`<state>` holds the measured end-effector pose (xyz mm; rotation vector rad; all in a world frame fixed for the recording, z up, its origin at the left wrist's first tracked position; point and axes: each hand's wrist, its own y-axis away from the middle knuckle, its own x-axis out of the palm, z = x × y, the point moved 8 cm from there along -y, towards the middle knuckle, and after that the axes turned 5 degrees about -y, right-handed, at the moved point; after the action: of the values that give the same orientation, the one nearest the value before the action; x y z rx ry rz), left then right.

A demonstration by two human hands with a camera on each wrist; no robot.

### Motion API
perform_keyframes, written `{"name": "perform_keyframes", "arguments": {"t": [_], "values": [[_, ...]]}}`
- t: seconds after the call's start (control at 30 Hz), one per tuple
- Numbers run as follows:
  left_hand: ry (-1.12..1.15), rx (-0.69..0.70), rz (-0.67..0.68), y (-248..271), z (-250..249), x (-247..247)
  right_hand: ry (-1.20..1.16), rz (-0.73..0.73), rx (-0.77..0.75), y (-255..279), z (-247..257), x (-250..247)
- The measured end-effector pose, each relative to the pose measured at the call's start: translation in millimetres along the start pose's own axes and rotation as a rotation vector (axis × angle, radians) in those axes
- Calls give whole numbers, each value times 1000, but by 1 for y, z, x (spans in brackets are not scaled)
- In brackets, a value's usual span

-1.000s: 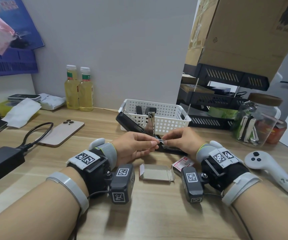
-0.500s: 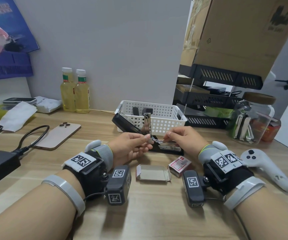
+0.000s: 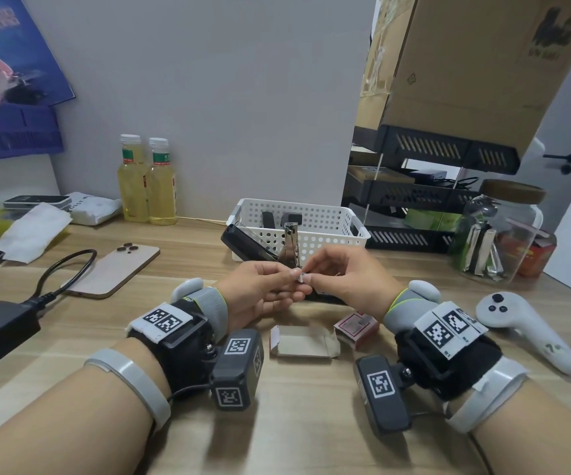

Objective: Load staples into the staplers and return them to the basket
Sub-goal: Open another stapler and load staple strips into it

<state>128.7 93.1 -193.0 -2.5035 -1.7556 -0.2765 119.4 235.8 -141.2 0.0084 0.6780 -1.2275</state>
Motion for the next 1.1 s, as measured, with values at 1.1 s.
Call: {"name": "perform_keyframes", "arguments": {"t": [1.1], "values": [[-295,194,-367,-4,-26,-84,139,-135,426,9,-65,-42]]}}
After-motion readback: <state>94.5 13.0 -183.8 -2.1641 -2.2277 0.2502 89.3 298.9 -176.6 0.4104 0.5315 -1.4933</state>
